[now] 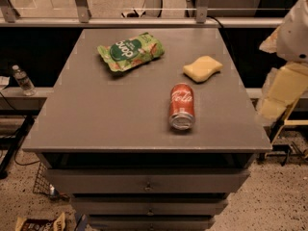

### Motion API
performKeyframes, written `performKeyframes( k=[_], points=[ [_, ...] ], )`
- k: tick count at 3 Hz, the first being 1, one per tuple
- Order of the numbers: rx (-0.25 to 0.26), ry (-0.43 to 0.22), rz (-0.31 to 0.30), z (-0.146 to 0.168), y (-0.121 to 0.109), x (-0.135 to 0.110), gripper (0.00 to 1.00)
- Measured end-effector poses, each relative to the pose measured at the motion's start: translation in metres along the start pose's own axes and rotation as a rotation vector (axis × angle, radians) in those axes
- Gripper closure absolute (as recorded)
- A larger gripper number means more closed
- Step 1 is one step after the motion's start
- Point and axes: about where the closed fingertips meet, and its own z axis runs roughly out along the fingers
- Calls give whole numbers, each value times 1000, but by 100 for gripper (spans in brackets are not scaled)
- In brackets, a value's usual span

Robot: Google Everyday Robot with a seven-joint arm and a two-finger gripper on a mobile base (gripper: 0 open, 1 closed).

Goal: Place coke can upright

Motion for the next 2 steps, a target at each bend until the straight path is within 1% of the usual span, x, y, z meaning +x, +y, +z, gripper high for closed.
performKeyframes(
  k=[1,2],
  points=[
    [-39,13,90,11,6,-28,0],
    [-73,23,231,29,12,-43,0]
  ],
)
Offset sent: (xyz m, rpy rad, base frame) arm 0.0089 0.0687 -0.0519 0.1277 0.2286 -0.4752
